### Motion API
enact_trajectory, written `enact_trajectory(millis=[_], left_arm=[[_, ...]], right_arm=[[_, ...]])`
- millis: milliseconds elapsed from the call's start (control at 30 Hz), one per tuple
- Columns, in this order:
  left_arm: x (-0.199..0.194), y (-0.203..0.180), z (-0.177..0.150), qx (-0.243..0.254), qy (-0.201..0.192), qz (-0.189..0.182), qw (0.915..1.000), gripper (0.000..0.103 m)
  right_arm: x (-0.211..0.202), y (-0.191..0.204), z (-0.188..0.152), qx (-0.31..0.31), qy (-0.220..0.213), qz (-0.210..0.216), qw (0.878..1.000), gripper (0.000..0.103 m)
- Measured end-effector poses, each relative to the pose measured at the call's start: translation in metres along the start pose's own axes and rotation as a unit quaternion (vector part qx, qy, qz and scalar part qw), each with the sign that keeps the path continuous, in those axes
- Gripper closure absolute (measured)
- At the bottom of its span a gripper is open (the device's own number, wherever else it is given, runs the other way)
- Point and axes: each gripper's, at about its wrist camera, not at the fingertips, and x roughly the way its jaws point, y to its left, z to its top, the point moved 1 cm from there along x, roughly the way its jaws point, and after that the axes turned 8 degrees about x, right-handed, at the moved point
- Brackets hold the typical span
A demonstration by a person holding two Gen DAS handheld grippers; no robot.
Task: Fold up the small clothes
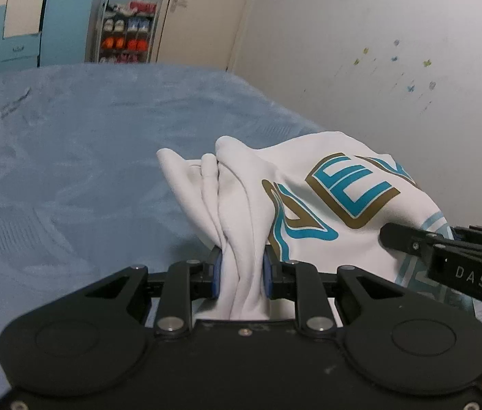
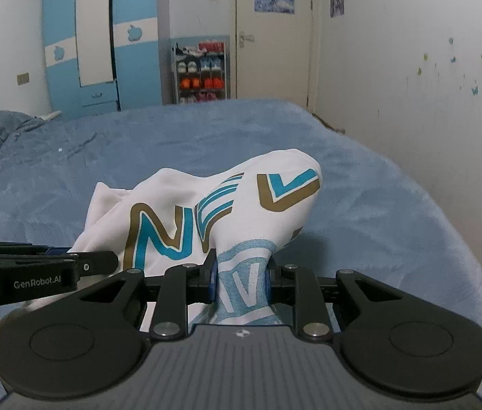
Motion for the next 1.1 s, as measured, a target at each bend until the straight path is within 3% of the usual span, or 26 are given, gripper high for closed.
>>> enact_trajectory(millis=[267, 433, 667, 767, 867, 933, 1000, 1067, 1100], left_arm=[[0.015, 0.001, -0.016, -0.012, 0.045, 0.000, 0.9989, 0.082], [0.028, 0.007, -0.028, -0.013, 0.041, -0.015, 0.9990, 0.079], [0.048, 0.011, -0.040, 0.013, 0.037, -0.013, 0.9991, 0.058], [0.051, 0.019, -0.043, -0.006, 0.035, -0.028, 0.9990, 0.057], [0.046, 0.014, -0.031, 0.024, 0.039, -0.013, 0.9989, 0.057], [0.025, 0.009, -0.021, 0.054, 0.026, 0.011, 0.9981, 0.058], [0.004, 0.005, -0.003, 0.055, -0.010, 0.021, 0.9982, 0.060], [-0.015, 0.002, 0.017, 0.045, -0.047, 0.013, 0.9978, 0.059], [-0.023, -0.002, 0.025, 0.043, -0.065, 0.011, 0.9969, 0.058]], right_arm=[[0.035, -0.015, -0.042, 0.006, 0.039, -0.005, 0.999, 0.076], [0.050, -0.032, -0.064, 0.021, 0.040, -0.006, 0.999, 0.073], [0.060, -0.047, -0.083, 0.041, 0.032, 0.007, 0.999, 0.066], [0.060, -0.052, -0.085, 0.049, 0.035, 0.014, 0.998, 0.062], [0.055, -0.057, -0.073, 0.056, 0.038, 0.017, 0.998, 0.053], [0.037, -0.059, -0.060, 0.054, 0.009, 0.004, 0.999, 0.051], [0.015, -0.059, -0.048, 0.053, -0.049, -0.015, 0.997, 0.051], [-0.005, -0.057, -0.033, 0.050, -0.096, -0.033, 0.994, 0.058], [-0.012, -0.057, -0.026, 0.053, -0.108, -0.032, 0.992, 0.068]])
